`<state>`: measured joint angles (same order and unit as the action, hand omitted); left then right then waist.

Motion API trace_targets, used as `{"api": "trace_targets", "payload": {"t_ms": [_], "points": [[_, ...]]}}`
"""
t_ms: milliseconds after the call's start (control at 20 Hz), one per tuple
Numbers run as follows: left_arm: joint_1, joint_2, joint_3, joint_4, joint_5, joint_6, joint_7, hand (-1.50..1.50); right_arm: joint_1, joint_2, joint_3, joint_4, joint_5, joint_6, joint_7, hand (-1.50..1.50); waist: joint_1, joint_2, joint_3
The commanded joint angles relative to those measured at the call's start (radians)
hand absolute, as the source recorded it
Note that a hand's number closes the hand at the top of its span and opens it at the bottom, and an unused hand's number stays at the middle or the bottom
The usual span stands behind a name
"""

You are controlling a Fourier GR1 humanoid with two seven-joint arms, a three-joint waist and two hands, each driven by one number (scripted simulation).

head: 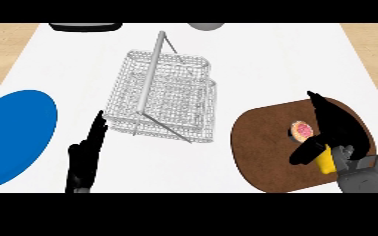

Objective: Pick the cupcake from the cutting board and place it in the tiered basket

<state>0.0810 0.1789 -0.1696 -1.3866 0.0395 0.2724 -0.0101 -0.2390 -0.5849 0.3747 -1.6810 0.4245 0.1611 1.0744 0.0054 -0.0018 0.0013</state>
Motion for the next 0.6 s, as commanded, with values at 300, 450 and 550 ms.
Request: {"api": "trace_targets", "payload": {"t_ms": [300, 450, 550], "points": [[0.033, 0.019, 0.015, -0.083, -0.016, -0.028, 0.065, 0.00, -0.029, 0.080, -0.048, 0.091, 0.032, 0.124, 0.065, -1.50, 0.000, 0.001, -0.001], [-0.041, -0.008, 0.029, -0.006, -0.016, -0.025, 0.069, 0.00, -0.020, 0.082, -0.080, 0.118, 0.001, 0.141, 0.060, -1.50, -0.004, 0.002, -0.002], [-0.008, -0.038, 0.012, -0.013, -0.043, 0.009, 0.035, 0.00, 0.007, 0.089, -0.062, 0.119, 0.029, 0.140, 0.050, -1.50, -0.004, 0.002, -0.002]]}}
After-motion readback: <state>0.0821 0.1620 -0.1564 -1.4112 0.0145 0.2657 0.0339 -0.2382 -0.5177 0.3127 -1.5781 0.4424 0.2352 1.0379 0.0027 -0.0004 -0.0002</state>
